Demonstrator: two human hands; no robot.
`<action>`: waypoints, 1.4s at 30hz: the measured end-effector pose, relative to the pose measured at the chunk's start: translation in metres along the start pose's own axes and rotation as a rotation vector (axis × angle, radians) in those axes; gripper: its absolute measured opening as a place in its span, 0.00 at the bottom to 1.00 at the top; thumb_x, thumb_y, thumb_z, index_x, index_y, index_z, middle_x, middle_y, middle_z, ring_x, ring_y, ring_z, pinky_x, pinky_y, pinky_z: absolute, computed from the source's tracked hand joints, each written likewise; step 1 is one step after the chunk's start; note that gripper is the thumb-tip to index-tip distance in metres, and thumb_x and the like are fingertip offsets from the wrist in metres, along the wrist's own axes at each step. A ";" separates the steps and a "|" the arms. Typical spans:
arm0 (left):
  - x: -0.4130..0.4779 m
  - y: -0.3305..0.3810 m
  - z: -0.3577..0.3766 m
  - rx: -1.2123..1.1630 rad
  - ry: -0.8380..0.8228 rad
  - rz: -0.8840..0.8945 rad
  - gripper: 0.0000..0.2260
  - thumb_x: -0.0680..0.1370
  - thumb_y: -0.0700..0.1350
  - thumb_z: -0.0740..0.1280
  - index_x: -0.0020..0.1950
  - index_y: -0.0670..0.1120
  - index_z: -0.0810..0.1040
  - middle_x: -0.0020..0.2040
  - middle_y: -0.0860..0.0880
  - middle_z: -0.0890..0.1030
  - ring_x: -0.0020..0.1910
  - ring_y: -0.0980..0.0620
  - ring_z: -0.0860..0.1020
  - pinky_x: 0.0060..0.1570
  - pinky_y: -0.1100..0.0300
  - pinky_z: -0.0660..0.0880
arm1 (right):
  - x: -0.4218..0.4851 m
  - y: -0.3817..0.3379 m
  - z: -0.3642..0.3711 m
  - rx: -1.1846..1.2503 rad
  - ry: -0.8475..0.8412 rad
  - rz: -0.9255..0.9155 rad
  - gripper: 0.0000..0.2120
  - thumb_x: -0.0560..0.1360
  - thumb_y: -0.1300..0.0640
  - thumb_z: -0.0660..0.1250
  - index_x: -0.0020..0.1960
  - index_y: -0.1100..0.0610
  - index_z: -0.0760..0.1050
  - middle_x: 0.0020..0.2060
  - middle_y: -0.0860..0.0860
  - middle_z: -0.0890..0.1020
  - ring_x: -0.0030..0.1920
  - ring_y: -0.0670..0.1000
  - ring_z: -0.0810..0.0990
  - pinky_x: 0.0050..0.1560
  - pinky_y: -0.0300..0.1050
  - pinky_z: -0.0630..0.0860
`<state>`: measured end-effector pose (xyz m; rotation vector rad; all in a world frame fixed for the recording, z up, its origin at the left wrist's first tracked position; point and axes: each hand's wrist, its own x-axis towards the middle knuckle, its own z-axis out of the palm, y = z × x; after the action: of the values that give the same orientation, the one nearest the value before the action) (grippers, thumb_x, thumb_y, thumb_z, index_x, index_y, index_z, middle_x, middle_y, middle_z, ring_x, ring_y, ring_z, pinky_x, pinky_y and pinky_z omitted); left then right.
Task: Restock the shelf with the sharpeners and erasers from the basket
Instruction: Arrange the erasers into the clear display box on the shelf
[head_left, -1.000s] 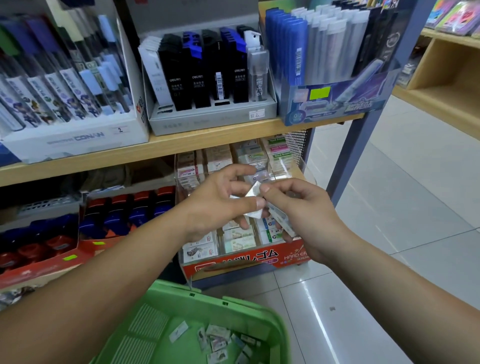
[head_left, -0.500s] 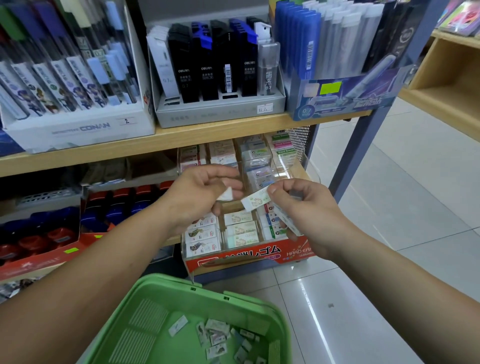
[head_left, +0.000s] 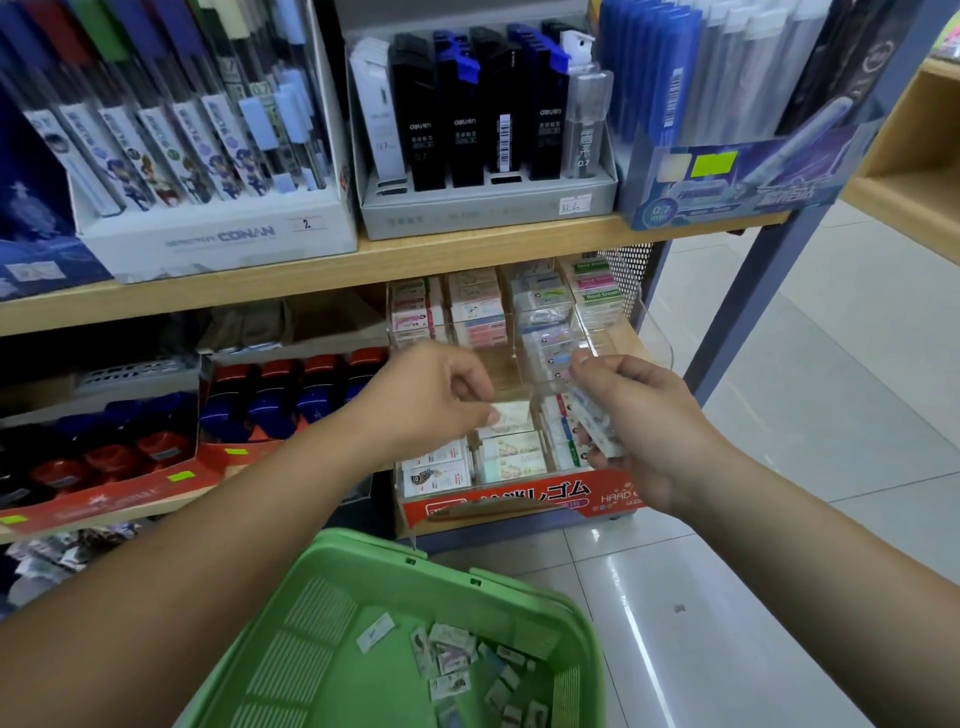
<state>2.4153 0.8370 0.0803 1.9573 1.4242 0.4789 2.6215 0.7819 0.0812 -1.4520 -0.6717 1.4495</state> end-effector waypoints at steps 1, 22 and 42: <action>0.000 -0.003 0.004 0.062 0.002 0.006 0.04 0.74 0.47 0.79 0.44 0.53 0.85 0.41 0.56 0.85 0.40 0.60 0.83 0.46 0.54 0.84 | 0.000 0.000 -0.001 -0.008 0.005 0.018 0.12 0.81 0.47 0.72 0.58 0.55 0.80 0.46 0.55 0.89 0.46 0.59 0.89 0.30 0.44 0.78; -0.006 0.025 -0.007 -0.742 -0.243 -0.125 0.19 0.81 0.29 0.58 0.67 0.44 0.78 0.61 0.45 0.84 0.58 0.52 0.83 0.49 0.56 0.82 | 0.003 0.006 -0.001 -0.176 -0.154 0.017 0.10 0.77 0.53 0.73 0.56 0.56 0.80 0.53 0.61 0.87 0.49 0.64 0.87 0.36 0.47 0.76; -0.008 0.009 0.012 -0.884 -0.305 -0.024 0.26 0.83 0.30 0.56 0.80 0.47 0.65 0.74 0.50 0.75 0.73 0.54 0.73 0.72 0.58 0.68 | 0.002 0.012 0.010 -0.172 -0.208 0.003 0.18 0.79 0.46 0.72 0.55 0.62 0.81 0.33 0.55 0.81 0.27 0.51 0.75 0.24 0.39 0.65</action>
<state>2.4269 0.8244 0.0785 1.2218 0.8218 0.6285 2.6098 0.7813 0.0714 -1.4433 -0.9426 1.5913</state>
